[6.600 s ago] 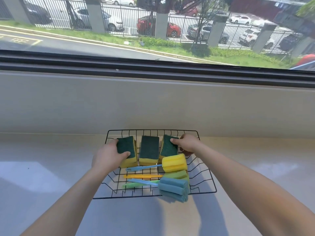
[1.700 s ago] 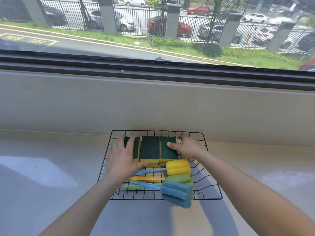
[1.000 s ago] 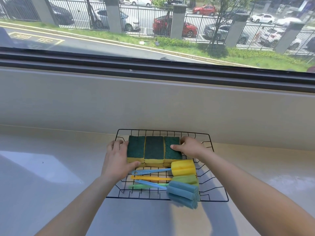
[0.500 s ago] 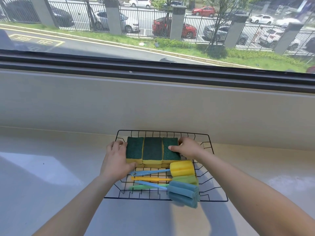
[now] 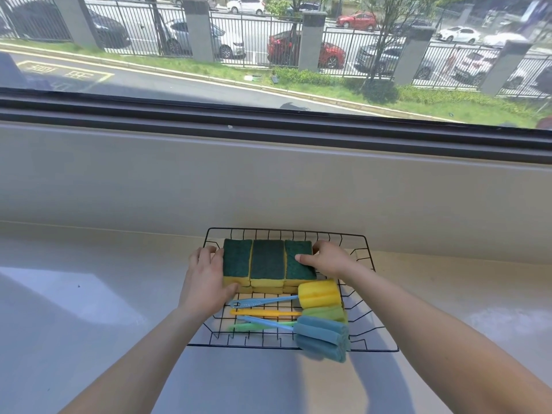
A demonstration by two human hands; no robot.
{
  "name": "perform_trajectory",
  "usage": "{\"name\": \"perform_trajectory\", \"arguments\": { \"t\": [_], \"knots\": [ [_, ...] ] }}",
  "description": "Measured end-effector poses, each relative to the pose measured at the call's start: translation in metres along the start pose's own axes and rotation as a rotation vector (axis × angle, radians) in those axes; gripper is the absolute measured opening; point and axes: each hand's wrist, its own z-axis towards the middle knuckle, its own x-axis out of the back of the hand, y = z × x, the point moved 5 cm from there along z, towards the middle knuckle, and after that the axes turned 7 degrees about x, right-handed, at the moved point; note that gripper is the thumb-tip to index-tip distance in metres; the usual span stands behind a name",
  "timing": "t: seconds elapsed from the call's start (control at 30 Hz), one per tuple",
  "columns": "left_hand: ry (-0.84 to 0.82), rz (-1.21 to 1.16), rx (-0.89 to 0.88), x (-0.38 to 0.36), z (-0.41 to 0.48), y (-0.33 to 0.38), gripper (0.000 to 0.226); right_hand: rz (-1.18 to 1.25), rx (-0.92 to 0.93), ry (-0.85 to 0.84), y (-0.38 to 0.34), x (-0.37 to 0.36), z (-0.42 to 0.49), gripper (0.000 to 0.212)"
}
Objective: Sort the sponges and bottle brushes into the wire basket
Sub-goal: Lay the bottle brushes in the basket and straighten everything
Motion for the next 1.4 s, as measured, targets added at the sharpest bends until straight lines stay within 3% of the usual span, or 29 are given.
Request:
{"name": "perform_trajectory", "arguments": {
  "t": [0.2, 0.3, 0.5, 1.13, 1.23, 1.4],
  "knots": [
    [-0.014, 0.010, 0.005, 0.001, -0.001, -0.001, 0.086, 0.010, -0.018, -0.012, 0.003, 0.007, -0.010, 0.082],
    [0.023, 0.084, -0.021, 0.005, -0.004, 0.000, 0.087, -0.002, -0.016, -0.022, 0.005, 0.008, -0.013, 0.078],
    [0.024, 0.205, -0.257, 0.004, -0.004, 0.021, 0.070, -0.007, 0.017, 0.029, -0.002, 0.006, -0.013, 0.077],
    [-0.048, 0.099, -0.188, 0.004, -0.005, 0.029, 0.066, 0.147, -0.019, 0.064, -0.005, 0.008, -0.021, 0.080],
    [0.012, 0.058, -0.210, 0.012, -0.015, 0.031, 0.060, 0.180, 0.000, 0.132, -0.004, 0.022, -0.038, 0.070],
    [0.065, -0.089, -0.229, 0.022, -0.038, 0.036, 0.028, 0.279, 0.022, 0.216, 0.002, 0.045, -0.081, 0.036]
  ]
}}
